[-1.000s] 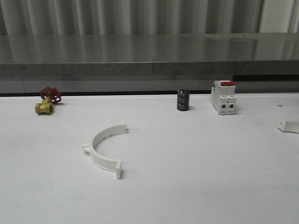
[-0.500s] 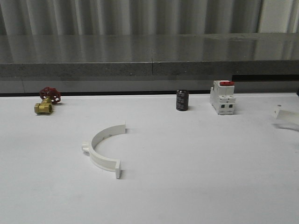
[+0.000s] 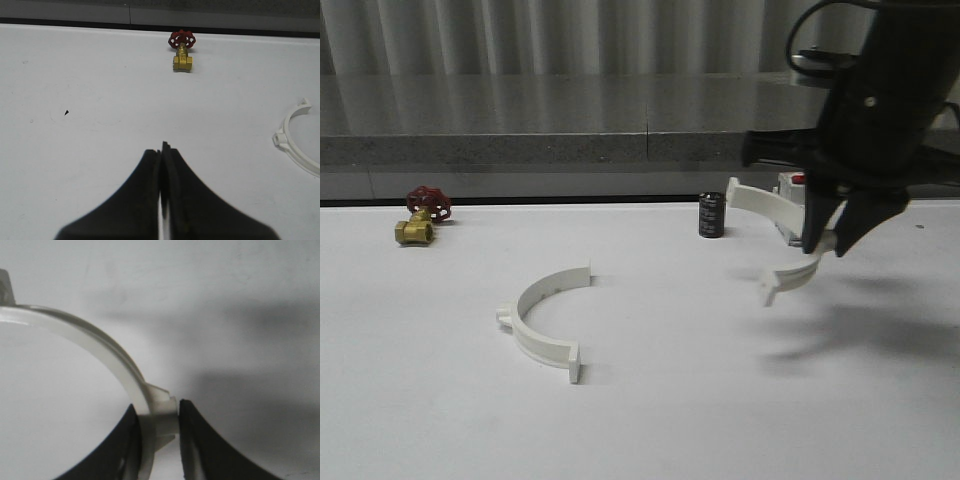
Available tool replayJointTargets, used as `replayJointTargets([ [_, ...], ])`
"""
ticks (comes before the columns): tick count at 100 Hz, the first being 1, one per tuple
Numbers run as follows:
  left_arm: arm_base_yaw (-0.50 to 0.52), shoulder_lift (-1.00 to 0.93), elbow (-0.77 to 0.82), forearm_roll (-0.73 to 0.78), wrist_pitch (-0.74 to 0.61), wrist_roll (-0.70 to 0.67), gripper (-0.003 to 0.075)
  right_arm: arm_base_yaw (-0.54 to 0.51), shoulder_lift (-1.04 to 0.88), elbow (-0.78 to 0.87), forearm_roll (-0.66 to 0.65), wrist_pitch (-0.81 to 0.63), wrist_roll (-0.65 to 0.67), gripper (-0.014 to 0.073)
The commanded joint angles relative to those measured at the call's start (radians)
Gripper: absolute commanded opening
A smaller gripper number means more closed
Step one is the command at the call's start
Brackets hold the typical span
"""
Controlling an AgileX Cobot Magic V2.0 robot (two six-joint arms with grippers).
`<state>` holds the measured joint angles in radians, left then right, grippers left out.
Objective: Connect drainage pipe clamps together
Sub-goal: 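Carry the clamp half toward the placed half and lower it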
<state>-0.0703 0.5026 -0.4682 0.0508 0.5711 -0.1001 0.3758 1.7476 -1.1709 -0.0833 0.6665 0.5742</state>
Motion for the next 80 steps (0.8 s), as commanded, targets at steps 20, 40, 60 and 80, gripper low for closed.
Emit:
replayJointTargets([
  [20, 0.003, 0.002, -0.027, -0.002, -0.069, -0.003, -0.0021, 0.202, 0.002, -0.044, -0.249, -0.044, 0.393, 0.0101],
  [40, 0.003, 0.002, -0.027, -0.006, -0.069, -0.003, -0.0021, 0.246, 0.068, -0.118, -0.249, -0.043, 0.422, 0.0101],
  [60, 0.003, 0.002, -0.027, -0.007, -0.069, -0.003, -0.0021, 0.289, 0.155, -0.202, -0.248, -0.009, 0.424, 0.0101],
  [80, 0.003, 0.002, -0.027, -0.007, -0.069, -0.003, -0.0021, 0.315, 0.190, -0.224, -0.240, -0.006, 0.427, 0.0101],
])
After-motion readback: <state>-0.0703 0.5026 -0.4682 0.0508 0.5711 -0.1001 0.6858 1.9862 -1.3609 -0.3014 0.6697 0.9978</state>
